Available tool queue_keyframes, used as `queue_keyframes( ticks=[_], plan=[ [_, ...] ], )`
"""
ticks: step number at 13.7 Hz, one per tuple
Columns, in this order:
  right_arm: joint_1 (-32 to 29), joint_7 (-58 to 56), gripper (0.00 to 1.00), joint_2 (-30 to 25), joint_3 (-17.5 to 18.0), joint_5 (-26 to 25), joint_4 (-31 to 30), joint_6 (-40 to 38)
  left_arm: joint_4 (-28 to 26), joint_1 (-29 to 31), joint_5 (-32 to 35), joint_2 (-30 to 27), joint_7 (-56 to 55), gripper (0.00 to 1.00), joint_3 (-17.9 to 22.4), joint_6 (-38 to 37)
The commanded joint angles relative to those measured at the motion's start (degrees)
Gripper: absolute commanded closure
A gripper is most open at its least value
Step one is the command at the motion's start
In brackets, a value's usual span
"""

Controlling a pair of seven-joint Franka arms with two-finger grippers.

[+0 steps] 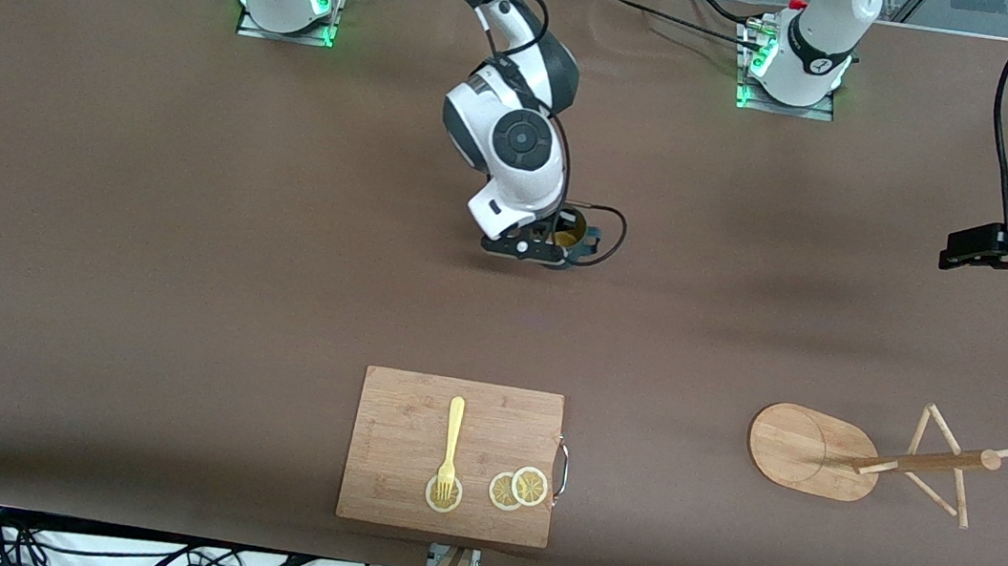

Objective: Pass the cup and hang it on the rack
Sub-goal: 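Close the right gripper on the teal mug's rim, then carry the mug to mid-table with the right gripper while the left gripper approaches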

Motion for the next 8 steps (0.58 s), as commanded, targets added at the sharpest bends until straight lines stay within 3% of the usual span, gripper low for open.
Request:
queue_keyframes(
  ticks=[1,6,8],
  plan=[
    [-0.2,1.0,1.0,0.6,0.8,1.6,2.0,-2.5,2.2,0.0,0.0,1.2,-0.1,0.0,-0.2,-0.9],
    [2.6,2.1,0.99,2.3,0.8,1.2,1.9,-2.2,2.2,-0.3,0.0,1.3,0.0,0.0,-0.3,-0.8],
    [2.6,2.6,0.88,2.2,0.8,1.0,1.9,-2.2,2.2,-0.6,-0.6,1.8,0.1,0.0,-0.5,-0.8]
  ],
)
